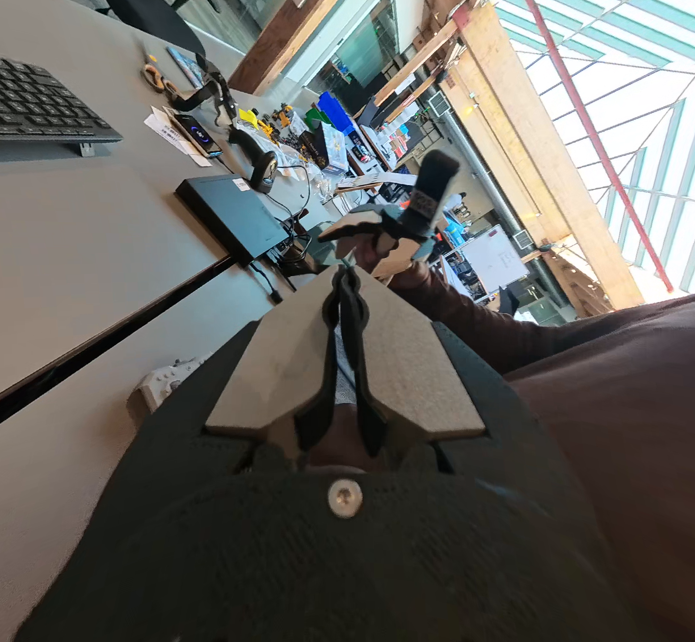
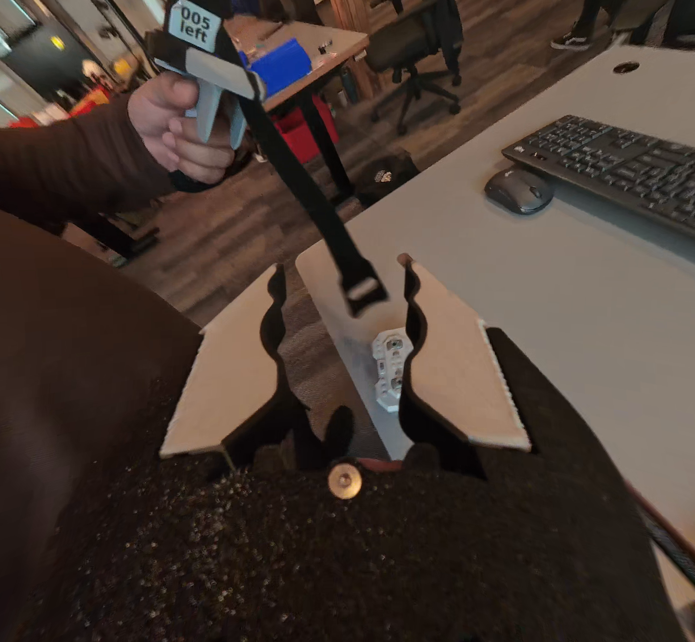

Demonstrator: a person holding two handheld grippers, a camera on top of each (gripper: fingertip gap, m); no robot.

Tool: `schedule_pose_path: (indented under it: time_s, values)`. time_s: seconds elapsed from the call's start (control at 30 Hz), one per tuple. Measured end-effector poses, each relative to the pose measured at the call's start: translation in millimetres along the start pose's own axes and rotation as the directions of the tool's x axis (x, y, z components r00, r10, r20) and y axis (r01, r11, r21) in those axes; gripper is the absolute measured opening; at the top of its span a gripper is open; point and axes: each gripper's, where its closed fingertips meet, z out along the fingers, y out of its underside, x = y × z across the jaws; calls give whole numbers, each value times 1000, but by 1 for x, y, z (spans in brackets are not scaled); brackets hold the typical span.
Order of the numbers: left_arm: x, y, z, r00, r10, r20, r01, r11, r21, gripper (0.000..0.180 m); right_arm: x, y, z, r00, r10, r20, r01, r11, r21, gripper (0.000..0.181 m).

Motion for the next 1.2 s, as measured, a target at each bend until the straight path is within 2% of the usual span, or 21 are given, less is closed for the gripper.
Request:
schedule_pose_path:
  time_s: [0.1, 0.17, 0.3, 0.37, 0.5, 0.57, 0.7, 0.8, 0.93, 1.03, 1.1, 1.13, 1.2]
  values:
    - [-2, -2, -5, 1000, -7, 7, 7, 1000, 2, 0, 13, 31, 2, 997, 71, -15, -72, 997, -40, 64]
    - [-11, 3, -7, 999, -1, 40, 1, 1000, -16, 0, 20, 64, 13, 995, 81, -52, -87, 989, -121, 62]
    - [-59, 32, -16, 982, 65, 179, -42, 991, -129, 0, 35, 131, 39, 986, 56, -156, -100, 953, -286, 62]
    - [-95, 55, -25, 961, 71, 268, -16, 979, -201, 0, 36, 155, 55, 985, 23, -172, -84, 931, -355, 64]
    - [-143, 96, -38, 941, -27, 337, 112, 966, -234, 0, 41, 189, 83, 978, -118, -172, 17, 867, -498, 65]
    - [-163, 117, -44, 922, -24, 387, 138, 953, -269, 0, 54, 199, 91, 961, -191, -200, 47, 825, -563, 66]
    - [-190, 148, -60, 882, -17, 472, 190, 928, -320, 0, 64, 197, 101, 946, -269, -181, 109, 789, -604, 66]
    - [-202, 160, -67, 858, 2, 514, 195, 924, -329, 0, 68, 197, 108, 934, -324, -148, 154, 742, -652, 78]
    - [-213, 170, -68, 840, -7, 543, 207, 929, -308, 0, 74, 192, 115, 909, -397, -128, 209, 699, -684, 83]
    - [-222, 179, -71, 812, -34, 583, 236, 933, -273, 0, 68, 193, 119, 938, -330, -104, 172, 705, -688, 83]
    - [-227, 185, -74, 778, -47, 627, 255, 935, -247, 0, 73, 205, 118, 943, -319, -95, 144, 648, -748, 81]
    - [-229, 188, -75, 763, -55, 644, 264, 936, -233, 0, 80, 211, 116, 931, -352, -97, 149, 609, -779, 71]
    - [-229, 192, -72, 753, -84, 653, 275, 941, -196, 0, 83, 216, 116, 933, -348, -91, 141, 585, -799, 72]
